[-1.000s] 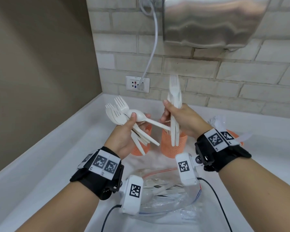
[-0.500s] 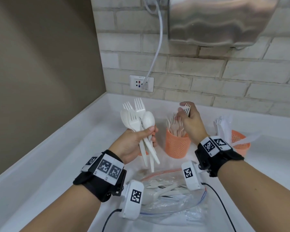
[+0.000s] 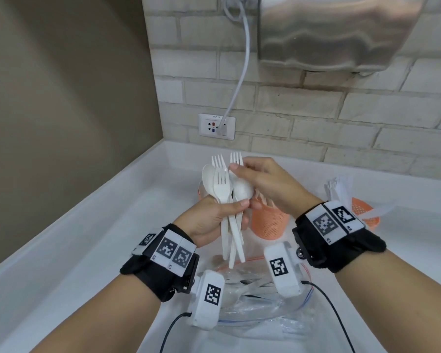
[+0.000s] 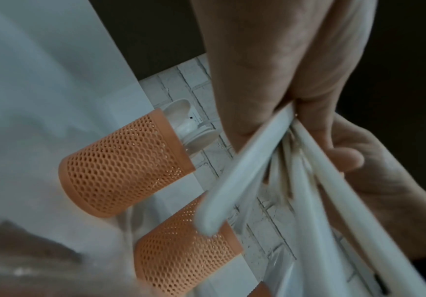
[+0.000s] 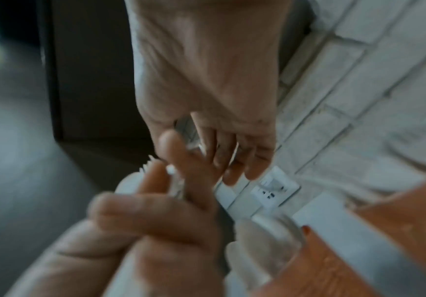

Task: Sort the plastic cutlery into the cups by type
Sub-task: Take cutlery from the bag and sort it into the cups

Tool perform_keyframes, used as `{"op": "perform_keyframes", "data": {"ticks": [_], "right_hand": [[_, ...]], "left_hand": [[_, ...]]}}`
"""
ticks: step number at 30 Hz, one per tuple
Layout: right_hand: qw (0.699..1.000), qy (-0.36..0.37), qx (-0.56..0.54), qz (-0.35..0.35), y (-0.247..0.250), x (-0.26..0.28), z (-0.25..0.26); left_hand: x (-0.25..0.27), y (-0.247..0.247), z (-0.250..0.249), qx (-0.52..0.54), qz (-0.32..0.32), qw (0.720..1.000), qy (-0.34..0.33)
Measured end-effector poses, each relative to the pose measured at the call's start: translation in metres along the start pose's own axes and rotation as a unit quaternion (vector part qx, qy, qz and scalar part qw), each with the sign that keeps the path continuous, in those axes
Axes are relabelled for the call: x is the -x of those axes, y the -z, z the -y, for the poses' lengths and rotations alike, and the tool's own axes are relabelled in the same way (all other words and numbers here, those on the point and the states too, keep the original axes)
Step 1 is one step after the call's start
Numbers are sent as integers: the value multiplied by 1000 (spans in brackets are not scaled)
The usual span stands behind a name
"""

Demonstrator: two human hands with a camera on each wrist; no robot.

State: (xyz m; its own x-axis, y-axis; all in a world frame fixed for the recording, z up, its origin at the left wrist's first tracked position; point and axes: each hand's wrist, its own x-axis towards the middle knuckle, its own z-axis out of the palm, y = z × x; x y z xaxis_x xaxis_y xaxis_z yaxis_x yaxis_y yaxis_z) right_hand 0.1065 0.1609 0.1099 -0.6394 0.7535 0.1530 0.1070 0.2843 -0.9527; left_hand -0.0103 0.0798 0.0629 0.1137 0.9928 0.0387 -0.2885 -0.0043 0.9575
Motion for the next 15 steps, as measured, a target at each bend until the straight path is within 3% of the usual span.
{"op": "perform_keyframes", "data": {"ticks": [2,4,7,10,12,15], "right_hand": [[997,-42,-62,9,-2,0,4],[992,-50,-109,-26,0,-3,7],[974,14,-203,-97,3,-8,17],[932,106,-317,-139,12,-10,32],[934,135,-300,-138,16,-9,37],[988,74,-97,-96,10,-7,29]], "left_hand": [[3,1,-1,2,26,1000,0],[8,3,-2,1,50,999,10],[12,7,-3,9,58,998,32],[14,11,-2,17,49,997,55],[15,13,0,3,53,997,61],[17,13,-1,-32,77,995,57]]}}
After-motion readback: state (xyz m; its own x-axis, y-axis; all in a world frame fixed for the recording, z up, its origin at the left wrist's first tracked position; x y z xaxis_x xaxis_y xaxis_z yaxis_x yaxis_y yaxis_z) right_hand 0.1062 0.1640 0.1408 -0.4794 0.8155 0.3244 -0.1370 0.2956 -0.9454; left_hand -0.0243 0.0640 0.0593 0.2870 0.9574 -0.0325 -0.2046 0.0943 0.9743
